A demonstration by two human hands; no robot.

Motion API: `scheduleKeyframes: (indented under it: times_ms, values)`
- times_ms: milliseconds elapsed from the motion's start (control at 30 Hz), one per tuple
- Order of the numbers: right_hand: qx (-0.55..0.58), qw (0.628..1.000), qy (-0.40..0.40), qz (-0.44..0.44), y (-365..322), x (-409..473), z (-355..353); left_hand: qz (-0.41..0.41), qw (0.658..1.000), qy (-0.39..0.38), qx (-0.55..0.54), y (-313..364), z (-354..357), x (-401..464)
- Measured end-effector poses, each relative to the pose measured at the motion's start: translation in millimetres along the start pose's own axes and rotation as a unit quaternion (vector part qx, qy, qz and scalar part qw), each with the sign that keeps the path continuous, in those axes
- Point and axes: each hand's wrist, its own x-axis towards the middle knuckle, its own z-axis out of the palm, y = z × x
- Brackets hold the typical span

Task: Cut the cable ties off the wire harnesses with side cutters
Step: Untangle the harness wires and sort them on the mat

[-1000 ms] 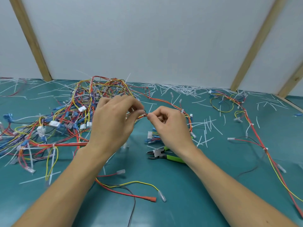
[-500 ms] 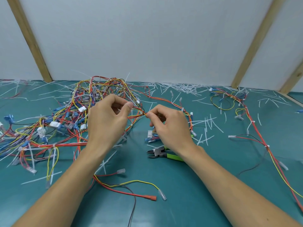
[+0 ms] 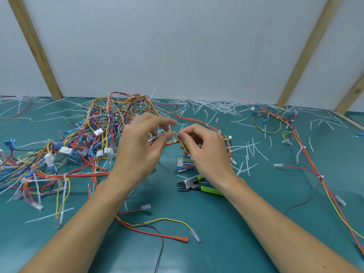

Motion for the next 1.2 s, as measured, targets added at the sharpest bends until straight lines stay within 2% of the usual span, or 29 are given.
scheduleKeyframes:
  times_ms: [100,233,300,467,567,700,800,900,967,1033,1100,1133,1200]
  values:
    - [0.081,0.996,0.013,0.022,-1.1,1.0,-2.8,-0.067,0.997,0.042,-0.021,-5.5,-8.4,4.0]
    - [0.120,0.992,0.019,0.029,-2.4,1.4,-3.3,-0.142,0.986,-0.055,-0.062,-12.3,-7.0,2.8]
    - [0.126,0.991,0.015,0.036,-1.9,1.1,-3.2,-0.163,0.976,-0.070,-0.126,-12.9,-7.0,3.7]
    - [0.092,0.995,-0.024,0.017,-0.3,1.2,-4.8,-0.167,0.947,0.037,-0.274,-13.8,-17.6,11.0]
    - [0.054,0.998,-0.032,-0.003,-1.8,1.5,-5.7,-0.166,0.928,0.047,-0.329,-13.5,-22.6,12.7]
    - [0.089,0.996,0.008,-0.021,-4.5,2.6,-10.7,-0.204,0.922,0.096,-0.315,-17.6,-25.6,14.2]
    - [0.129,0.991,-0.010,-0.020,-4.5,1.1,-12.9,-0.207,0.933,0.156,-0.250,-25.1,-30.5,15.1]
    - [0.174,0.984,-0.029,-0.008,-6.0,0.2,-11.2,-0.197,0.955,0.095,-0.200,-25.6,-25.4,13.3]
    - [0.165,0.986,-0.034,-0.017,-6.0,0.3,-10.3,-0.211,0.949,0.085,-0.217,-24.5,-22.7,13.3]
    - [0.141,0.989,-0.028,-0.023,-3.7,-0.8,-10.1,-0.237,0.916,0.188,-0.263,-28.1,-32.0,16.1]
    - [0.099,0.995,-0.009,-0.028,-0.5,-1.9,-9.5,-0.256,0.865,0.308,-0.301,-35.6,-46.5,19.8]
    - [0.072,0.997,-0.001,-0.031,0.2,-2.7,-8.2,-0.266,0.849,0.338,-0.308,-38.9,-50.8,20.3]
    - [0.039,0.999,0.010,-0.034,0.4,-3.9,-5.5,-0.290,0.837,0.337,-0.319,-40.7,-50.0,19.4]
